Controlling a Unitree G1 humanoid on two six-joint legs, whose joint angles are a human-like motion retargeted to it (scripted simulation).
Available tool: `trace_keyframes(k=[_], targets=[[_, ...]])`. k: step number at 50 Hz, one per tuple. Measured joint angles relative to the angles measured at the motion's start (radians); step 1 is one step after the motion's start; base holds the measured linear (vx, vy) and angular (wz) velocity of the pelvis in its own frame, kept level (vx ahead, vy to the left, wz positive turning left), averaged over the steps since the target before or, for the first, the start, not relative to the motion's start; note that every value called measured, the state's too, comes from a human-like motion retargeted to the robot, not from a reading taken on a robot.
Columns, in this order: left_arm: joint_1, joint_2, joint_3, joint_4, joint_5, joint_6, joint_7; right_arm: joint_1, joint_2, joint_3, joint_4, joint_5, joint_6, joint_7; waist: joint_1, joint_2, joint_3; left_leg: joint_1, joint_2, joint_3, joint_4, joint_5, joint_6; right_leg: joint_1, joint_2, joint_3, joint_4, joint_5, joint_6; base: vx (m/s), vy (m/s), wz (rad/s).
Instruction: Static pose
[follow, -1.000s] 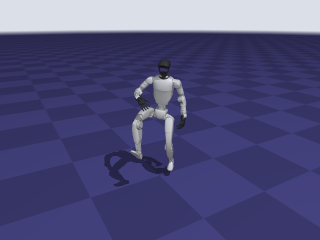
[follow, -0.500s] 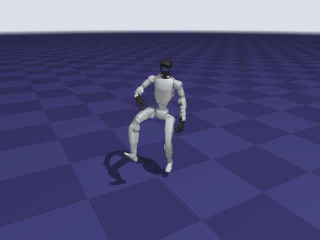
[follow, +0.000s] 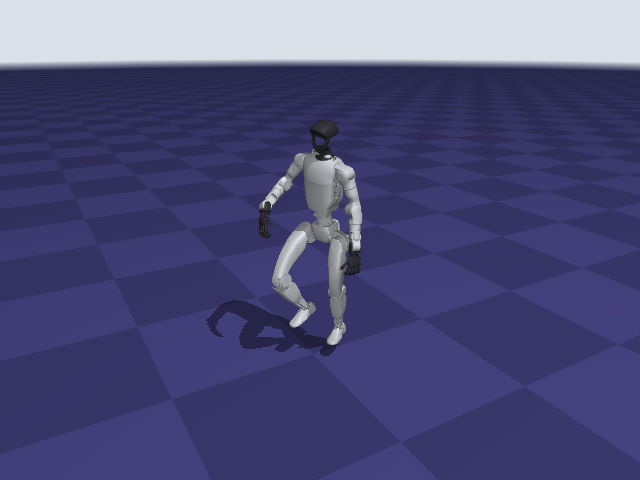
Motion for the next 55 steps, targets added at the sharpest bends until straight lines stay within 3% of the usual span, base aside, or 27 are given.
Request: trace_keyframes(k=[14,22,28,35,38,46,50,55], targets=[[-0.134,0.021,0.080,0.009,-0.119,-0.025,0.098,0.083,0.133,-0.212,0.659,0.083,0.029,-0.263,-0.094,0.032,0.017,0.104,-0.018,-0.011,-0.114,0.026,-0.020,0.089,0.063,0.096,-0.547,0.180,0.125,0.09,-0.04,-0.15],[-0.200,0.007,0.089,-0.029,-0.181,-0.060,0.134,0.092,0.162,-0.311,0.939,0.145,0.037,-0.341,-0.115,0.074,0.033,0.196,-0.004,-0.024,-0.197,0.035,-0.032,0.150,0.053,0.168,-0.868,0.300,0.162,0.14,-0.05,-0.14],[-0.222,-0.011,0.077,-0.092,-0.197,-0.085,0.144,0.126,0.159,-0.358,1.028,0.162,0.040,-0.364,-0.125,0.089,0.032,0.245,0.006,-0.027,-0.198,0.015,-0.047,0.185,0.036,0.185,-0.921,0.340,0.170,0.23,-0.11,-0.16],[-0.222,-0.034,0.054,-0.169,-0.198,-0.109,0.139,0.161,0.142,-0.392,1.066,0.154,0.033,-0.380,-0.118,0.115,0.028,0.272,0.046,-0.120,-0.090,0.010,-0.082,0.229,0.061,0.153,-0.855,0.264,0.132,0.35,-0.18,-0.36],[-0.206,-0.042,0.043,-0.202,-0.196,-0.121,0.134,0.181,0.133,-0.401,1.070,0.144,0.028,-0.389,-0.098,0.137,0.035,0.253,0.067,-0.275,0.048,0.009,-0.125,0.261,0.117,0.142,-0.830,0.177,0.098,0.42,-0.21,-0.73],[-0.162,-0.042,0.024,-0.286,-0.184,-0.153,0.130,0.223,0.086,-0.418,1.066,0.126,0.010,-0.417,-0.070,0.215,0.012,0.143,0.118,-0.371,0.384,0.137,-0.252,0.329,0.221,0.112,-0.835,0.078,0.044,0.45,-0.13,-0.42],[-0.120,-0.035,0.023,-0.323,-0.171,-0.166,0.138,0.252,0.064,-0.424,1.055,0.124,0.000,-0.440,-0.046,0.244,-0.019,0.058,0.149,-0.361,0.559,-0.037,-0.226,0.346,0.261,0.115,-0.837,0.037,0.019,0.43,-0.06,-0.43],[-0.099,-0.014,0.047,-0.356,-0.165,-0.159,0.138,0.237,0.014,-0.442,1.045,0.130,0.000,-0.451,-0.006,0.298,-0.046,-0.097,0.248,-0.299,0.835,0.014,-0.240,0.382,0.312,0.119,-0.890,0.000,-0.017,0.37,-0.01,-0.44]])
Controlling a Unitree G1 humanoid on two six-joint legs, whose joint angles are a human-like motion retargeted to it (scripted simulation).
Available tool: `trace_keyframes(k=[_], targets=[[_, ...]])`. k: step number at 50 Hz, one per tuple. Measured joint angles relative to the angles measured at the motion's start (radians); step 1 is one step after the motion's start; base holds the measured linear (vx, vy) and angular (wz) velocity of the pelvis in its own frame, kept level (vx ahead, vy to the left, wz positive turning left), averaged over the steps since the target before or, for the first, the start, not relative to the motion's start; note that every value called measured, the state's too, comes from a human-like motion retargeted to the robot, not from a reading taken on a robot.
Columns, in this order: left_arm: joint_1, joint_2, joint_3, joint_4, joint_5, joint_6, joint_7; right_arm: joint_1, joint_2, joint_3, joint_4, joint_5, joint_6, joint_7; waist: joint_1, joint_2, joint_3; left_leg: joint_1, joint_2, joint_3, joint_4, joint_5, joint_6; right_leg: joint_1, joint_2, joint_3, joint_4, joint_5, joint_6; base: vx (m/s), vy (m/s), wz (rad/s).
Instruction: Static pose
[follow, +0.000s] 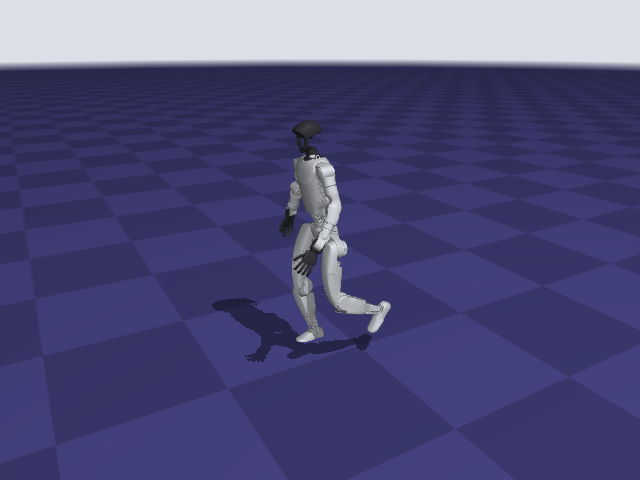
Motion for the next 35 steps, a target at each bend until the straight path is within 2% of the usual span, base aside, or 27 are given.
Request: trace_keyframes(k=[3,8,12,15,20,23,29,35], targets=[[0.018,0.011,0.020,-0.010,-0.001,0.012,-0.002,-0.015,-0.023,-0.009,-0.009,0.005,0.005,-0.008,0.032,0.011,-0.013,-0.113,0.060,0.048,0.160,-0.018,0.041,0.022,0.016,0.019,-0.009,-0.035,-0.015,0.30,0.04,-0.47],[0.046,0.026,0.062,-0.002,-0.007,0.040,-0.012,-0.057,-0.048,-0.017,-0.030,0.012,0.013,-0.018,0.092,0.012,-0.020,-0.310,0.149,0.100,0.337,-0.114,0.149,0.078,0.020,0.069,-0.024,-0.088,-0.025,0.24,0.08,-0.42],[0.066,0.039,0.112,0.030,-0.012,0.060,-0.017,-0.100,-0.049,-0.018,-0.054,0.013,0.012,-0.029,0.142,0.008,-0.008,-0.452,0.184,0.114,0.346,-0.155,0.204,0.145,0.011,0.123,-0.047,-0.118,-0.027,0.21,0.11,-0.38],[0.090,0.045,0.152,0.065,-0.012,0.072,-0.020,-0.128,-0.036,-0.013,-0.074,0.010,0.006,-0.039,0.178,0.004,0.006,-0.527,0.187,0.120,0.277,-0.153,0.214,0.208,0.002,0.167,-0.064,-0.137,-0.027,0.20,0.13,-0.37],[0.131,0.048,0.222,0.131,-0.009,0.081,-0.025,-0.166,-0.002,0.002,-0.106,-0.005,-0.007,-0.044,0.234,0.000,0.029,-0.586,0.168,0.128,0.048,-0.083,0.172,0.323,-0.021,0.238,-0.091,-0.163,-0.028,0.23,0.15,-0.41],[0.151,0.044,0.264,0.166,-0.006,0.085,-0.026,-0.188,0.019,0.015,-0.123,-0.026,-0.012,-0.039,0.259,-0.002,0.037,-0.589,0.147,0.132,-0.131,0.006,0.127,0.387,-0.044,0.268,-0.107,-0.178,-0.030,0.26,0.16,-0.33],[0.194,0.033,0.334,0.222,-0.006,0.093,-0.025,-0.225,0.055,0.051,-0.159,-0.073,-0.020,-0.026,0.286,-0.014,0.025,-0.550,0.083,0.110,-0.492,0.297,0.015,0.472,-0.101,0.295,-0.088,-0.227,-0.047,0.30,0.17,-0.10],[0.230,0.021,0.380,0.262,-0.010,0.106,-0.025,-0.241,0.091,0.091,-0.201,-0.100,-0.028,-0.011,0.286,-0.049,-0.005,-0.465,0.015,0.065,-0.737,0.602,-0.092,0.515,-0.162,0.296,0.027,-0.337,-0.071,0.34,0.20,0.07]])
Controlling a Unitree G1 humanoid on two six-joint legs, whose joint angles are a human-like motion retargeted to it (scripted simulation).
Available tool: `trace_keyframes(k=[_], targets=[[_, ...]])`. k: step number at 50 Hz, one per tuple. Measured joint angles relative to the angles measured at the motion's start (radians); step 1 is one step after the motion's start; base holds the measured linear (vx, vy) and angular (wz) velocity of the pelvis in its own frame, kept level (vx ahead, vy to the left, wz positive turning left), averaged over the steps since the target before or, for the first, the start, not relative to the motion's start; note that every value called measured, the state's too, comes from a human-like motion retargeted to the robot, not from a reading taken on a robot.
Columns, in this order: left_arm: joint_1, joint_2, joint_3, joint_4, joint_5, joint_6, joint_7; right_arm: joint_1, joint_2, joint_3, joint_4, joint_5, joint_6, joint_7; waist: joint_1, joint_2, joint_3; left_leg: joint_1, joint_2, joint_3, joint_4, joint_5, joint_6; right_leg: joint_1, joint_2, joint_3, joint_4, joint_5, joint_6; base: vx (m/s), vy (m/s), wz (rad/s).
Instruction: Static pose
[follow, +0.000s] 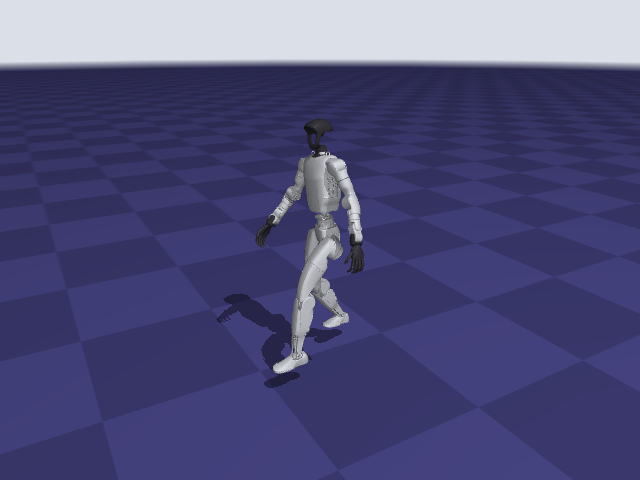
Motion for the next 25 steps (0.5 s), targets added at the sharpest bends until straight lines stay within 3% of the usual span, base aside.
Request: trace_keyframes(k=[7,12,15,19,22,25], targets=[[0.045,-0.024,0.026,0.027,-0.005,0.007,0.002,0.004,0.049,0.044,-0.040,-0.006,-0.006,0.020,0.000,-0.026,-0.054,0.088,-0.030,-0.036,-0.095,0.186,-0.033,0.034,-0.047,-0.026,0.124,-0.093,-0.008,0.38,0.26,0.00],[0.082,-0.040,0.032,0.037,-0.017,0.005,0.003,0.017,0.091,0.066,-0.057,0.004,-0.009,0.021,0.009,-0.031,-0.108,0.087,0.001,-0.085,-0.015,0.124,-0.033,0.033,-0.060,-0.084,0.189,-0.093,0.013,0.43,0.27,-0.21],[0.092,-0.044,0.020,0.041,-0.022,0.004,-0.007,0.019,0.105,0.070,-0.059,0.017,-0.008,0.021,0.003,-0.035,-0.106,0.096,0.000,-0.104,0.073,0.026,-0.018,0.045,-0.068,-0.086,0.297,-0.093,0.054,0.47,0.30,0.08],[0.094,-0.046,-0.012,0.035,-0.036,0.002,-0.034,0.014,0.109,0.063,-0.060,0.052,0.000,0.019,-0.034,-0.072,-0.075,0.109,-0.059,-0.074,0.192,-0.275,0.096,0.068,-0.109,-0.055,0.493,-0.079,0.159,0.48,0.32,0.56],[0.082,-0.038,-0.044,0.024,-0.054,0.001,-0.059,0.005,0.113,0.046,-0.060,0.092,0.007,0.026,-0.055,-0.100,-0.027,0.129,-0.104,-0.058,0.272,-0.487,0.158,0.091,-0.163,-0.047,0.636,0.050,0.245,0.47,0.27,0.61],[0.070,-0.023,-0.082,0.004,-0.064,-0.003,-0.083,0.008,0.118,0.028,-0.066,0.132,0.016,0.041,-0.068,-0.101,0.003,0.122,-0.115,-0.068,0.345,-0.621,0.195,0.084,-0.178,-0.048,0.770,0.120,0.276,0.43,0.20,0.58]])
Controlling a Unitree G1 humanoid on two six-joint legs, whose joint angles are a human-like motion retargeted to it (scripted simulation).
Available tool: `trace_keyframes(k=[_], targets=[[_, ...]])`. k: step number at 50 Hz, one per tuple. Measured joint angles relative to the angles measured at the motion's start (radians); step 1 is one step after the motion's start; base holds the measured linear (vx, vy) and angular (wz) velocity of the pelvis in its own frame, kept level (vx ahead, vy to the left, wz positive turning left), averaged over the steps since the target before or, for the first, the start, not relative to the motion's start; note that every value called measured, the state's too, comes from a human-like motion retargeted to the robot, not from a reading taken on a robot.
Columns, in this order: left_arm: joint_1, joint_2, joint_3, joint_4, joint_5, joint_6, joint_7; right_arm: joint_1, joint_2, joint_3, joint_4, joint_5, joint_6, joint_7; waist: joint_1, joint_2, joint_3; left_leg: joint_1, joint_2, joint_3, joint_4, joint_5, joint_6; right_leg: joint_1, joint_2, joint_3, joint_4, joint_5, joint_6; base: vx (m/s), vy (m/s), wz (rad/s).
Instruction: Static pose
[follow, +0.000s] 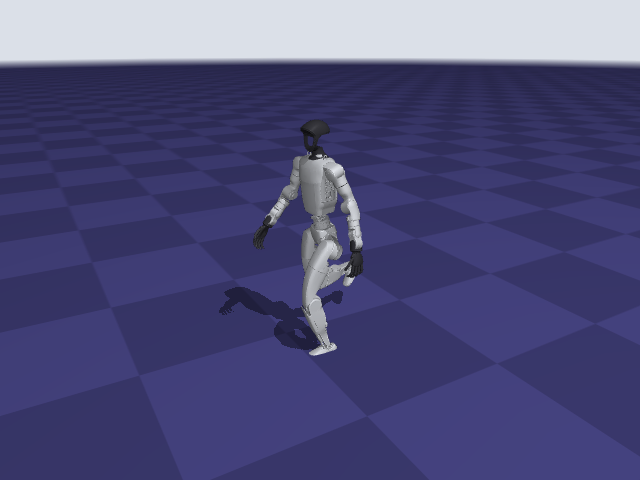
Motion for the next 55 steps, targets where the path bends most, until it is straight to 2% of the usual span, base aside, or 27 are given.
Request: trace_keyframes(k=[5,10,17,24,32,35,38,40,45,47,50,52,55], targets=[[-0.034,0.040,-0.063,-0.034,-0.002,-0.006,-0.036,0.007,0.000,-0.026,-0.002,0.047,0.012,0.040,-0.010,0.000,0.026,-0.020,-0.009,-0.044,0.051,-0.092,0.026,-0.055,0.031,-0.014,0.200,0.089,0.024,0.36,0.10,0.63],[-0.086,0.086,-0.110,-0.053,0.000,-0.010,-0.058,0.002,-0.006,-0.044,0.017,0.071,0.017,0.074,-0.008,-0.006,0.025,-0.023,0.001,-0.095,0.004,-0.098,0.029,-0.175,0.070,-0.072,0.374,0.164,0.022,0.26,0.03,0.56],[-0.147,0.119,-0.144,-0.055,-0.010,-0.017,-0.050,0.004,-0.016,-0.042,0.053,0.066,0.007,0.082,-0.013,-0.030,0.000,-0.021,0.025,-0.137,-0.100,-0.063,0.019,-0.395,0.067,-0.198,0.546,0.195,-0.032,0.15,0.01,0.39],[-0.195,0.111,-0.161,-0.049,-0.031,-0.020,-0.023,0.022,-0.030,-0.050,0.073,0.052,-0.003,0.066,-0.057,-0.067,-0.018,-0.005,0.006,-0.149,-0.178,-0.033,0.018,-0.598,0.013,-0.286,0.544,0.175,-0.076,0.10,0.03,0.45],[-0.240,0.084,-0.185,-0.046,-0.052,-0.019,0.005,0.055,-0.043,-0.077,0.074,0.044,-0.009,0.047,-0.141,-0.103,-0.011,0.055,-0.055,-0.158,-0.241,-0.028,0.020,-0.758,-0.059,-0.328,0.311,0.162,-0.104,0.10,0.01,0.54],[-0.269,0.076,-0.193,-0.043,-0.062,-0.017,0.014,0.052,-0.051,-0.089,0.074,0.043,-0.009,0.045,-0.165,-0.100,0.013,0.125,-0.059,-0.165,-0.311,-0.013,0.016,-0.783,-0.072,-0.346,0.153,0.182,-0.112,0.09,0.00,0.41],[-0.269,0.068,-0.207,-0.049,-0.063,-0.019,0.026,0.074,-0.051,-0.093,0.070,0.040,-0.009,0.036,-0.198,-0.118,0.010,0.130,-0.099,-0.167,-0.275,-0.040,0.017,-0.811,-0.103,-0.336,-0.006,0.199,-0.103,0.07,0.01,0.43],[-0.295,0.065,-0.212,-0.044,-0.064,-0.017,0.032,0.062,-0.061,-0.098,0.074,0.037,-0.006,0.036,-0.202,-0.103,0.035,0.200,-0.081,-0.173,-0.350,-0.019,0.009,-0.799,-0.088,-0.347,-0.149,0.235,-0.103,0.06,0.01,0.15],[-0.310,0.059,-0.233,-0.041,-0.045,-0.021,0.047,0.079,-0.071,-0.091,0.092,0.016,0.003,0.032,-0.234,-0.113,0.042,0.264,-0.108,-0.178,-0.375,-0.026,0.006,-0.795,-0.083,-0.312,-0.457,0.331,-0.067,0.04,0.02,0.13],[-0.329,0.059,-0.238,-0.034,-0.033,-0.023,0.052,0.074,-0.080,-0.085,0.111,0.002,0.010,0.036,-0.232,-0.097,0.051,0.320,-0.085,-0.181,-0.449,-0.003,0.001,-0.775,-0.054,-0.307,-0.597,0.392,-0.053,0.06,0.04,0.01],[-0.332,0.059,-0.252,-0.033,-0.012,-0.027,0.060,0.100,-0.080,-0.074,0.133,-0.018,0.019,0.038,-0.244,-0.108,0.042,0.339,-0.106,-0.183,-0.451,-0.010,0.005,-0.778,-0.049,-0.269,-0.732,0.457,-0.022,0.04,0.03,0.10],[-0.296,0.032,-0.265,-0.033,0.008,-0.039,0.075,0.152,-0.049,-0.062,0.153,-0.039,0.016,0.024,-0.230,-0.141,0.018,0.367,-0.144,-0.164,-0.497,0.025,0.012,-0.792,-0.050,-0.209,-0.792,0.500,0.000,0.00,0.00,0.00],[-0.336,0.060,-0.275,-0.032,0.023,-0.035,0.074,0.137,-0.061,-0.055,0.171,-0.057,0.027,0.051,-0.244,-0.120,0.022,0.412,-0.117,-0.189,-0.550,0.025,0.013,-0.768,-0.031,-0.214,-0.911,0.557,0.014,0.12,0.02,0.14]])
